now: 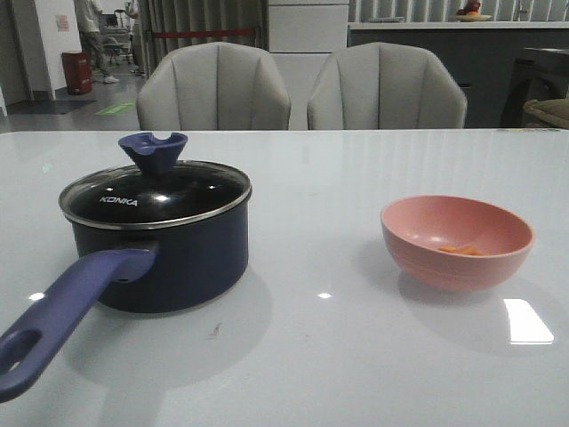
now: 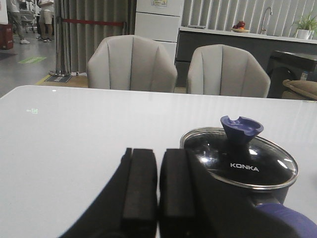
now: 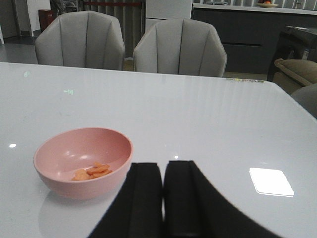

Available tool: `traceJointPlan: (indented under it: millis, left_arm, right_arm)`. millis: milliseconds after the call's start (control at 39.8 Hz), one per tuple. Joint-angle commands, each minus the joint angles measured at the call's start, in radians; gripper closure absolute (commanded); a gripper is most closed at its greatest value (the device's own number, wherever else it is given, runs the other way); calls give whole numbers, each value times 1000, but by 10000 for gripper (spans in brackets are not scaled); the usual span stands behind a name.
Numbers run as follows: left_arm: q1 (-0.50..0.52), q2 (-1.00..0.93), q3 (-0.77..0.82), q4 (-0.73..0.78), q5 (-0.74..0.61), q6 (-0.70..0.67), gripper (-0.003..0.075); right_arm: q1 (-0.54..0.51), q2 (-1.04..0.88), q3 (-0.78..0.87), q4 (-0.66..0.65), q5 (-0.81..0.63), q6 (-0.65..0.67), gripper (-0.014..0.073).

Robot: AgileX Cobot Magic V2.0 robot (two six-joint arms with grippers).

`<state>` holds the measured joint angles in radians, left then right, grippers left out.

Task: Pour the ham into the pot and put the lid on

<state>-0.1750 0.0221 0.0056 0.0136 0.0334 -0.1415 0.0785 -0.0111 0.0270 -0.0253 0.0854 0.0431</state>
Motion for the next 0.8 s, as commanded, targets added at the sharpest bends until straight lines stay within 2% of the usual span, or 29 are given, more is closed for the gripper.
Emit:
traceJointPlan:
  millis: [0,778]
  left_arm:
    - [-5,9,19,0,-80,-11,607]
    - [-5,9,19,27,-85,-5,607]
  right_arm:
    - [-7,-18,-5,-17,-77,0,417]
    - [-7,-18,-5,-17,-77,0,417]
